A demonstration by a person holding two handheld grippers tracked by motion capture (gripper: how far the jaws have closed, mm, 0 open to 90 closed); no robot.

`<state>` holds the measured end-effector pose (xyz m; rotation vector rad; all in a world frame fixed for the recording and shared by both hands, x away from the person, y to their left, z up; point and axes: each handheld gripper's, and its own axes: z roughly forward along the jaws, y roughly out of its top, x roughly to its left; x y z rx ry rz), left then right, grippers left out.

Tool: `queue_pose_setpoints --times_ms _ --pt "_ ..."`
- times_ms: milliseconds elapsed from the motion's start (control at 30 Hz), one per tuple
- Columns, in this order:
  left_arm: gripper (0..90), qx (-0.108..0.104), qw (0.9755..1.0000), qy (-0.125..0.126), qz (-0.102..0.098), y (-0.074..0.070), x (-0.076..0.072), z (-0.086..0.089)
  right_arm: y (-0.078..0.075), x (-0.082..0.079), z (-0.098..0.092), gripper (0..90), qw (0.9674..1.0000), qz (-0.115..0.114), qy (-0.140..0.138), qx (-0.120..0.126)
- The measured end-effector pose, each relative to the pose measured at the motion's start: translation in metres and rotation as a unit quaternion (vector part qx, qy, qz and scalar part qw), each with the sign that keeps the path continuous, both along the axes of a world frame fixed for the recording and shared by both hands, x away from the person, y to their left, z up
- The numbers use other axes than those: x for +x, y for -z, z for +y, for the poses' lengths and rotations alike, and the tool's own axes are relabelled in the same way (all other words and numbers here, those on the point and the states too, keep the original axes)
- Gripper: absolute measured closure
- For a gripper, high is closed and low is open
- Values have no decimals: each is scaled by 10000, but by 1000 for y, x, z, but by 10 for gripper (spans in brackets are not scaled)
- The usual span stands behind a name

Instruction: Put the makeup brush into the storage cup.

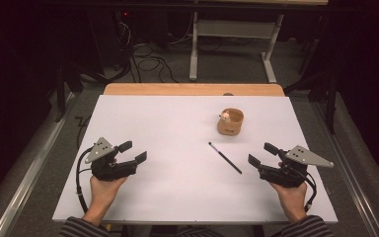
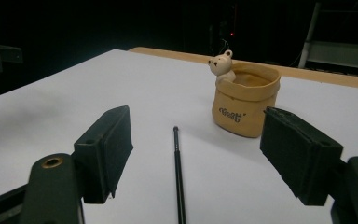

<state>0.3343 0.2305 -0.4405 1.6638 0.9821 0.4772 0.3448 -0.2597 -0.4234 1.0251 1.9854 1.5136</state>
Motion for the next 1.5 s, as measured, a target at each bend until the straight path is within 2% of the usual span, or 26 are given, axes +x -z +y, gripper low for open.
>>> queue_pose_setpoints --times_ms 1500 --pt "304 17 10000 67 70 1 0 -2 -14 12 29 289 9991 -41 -410 28"
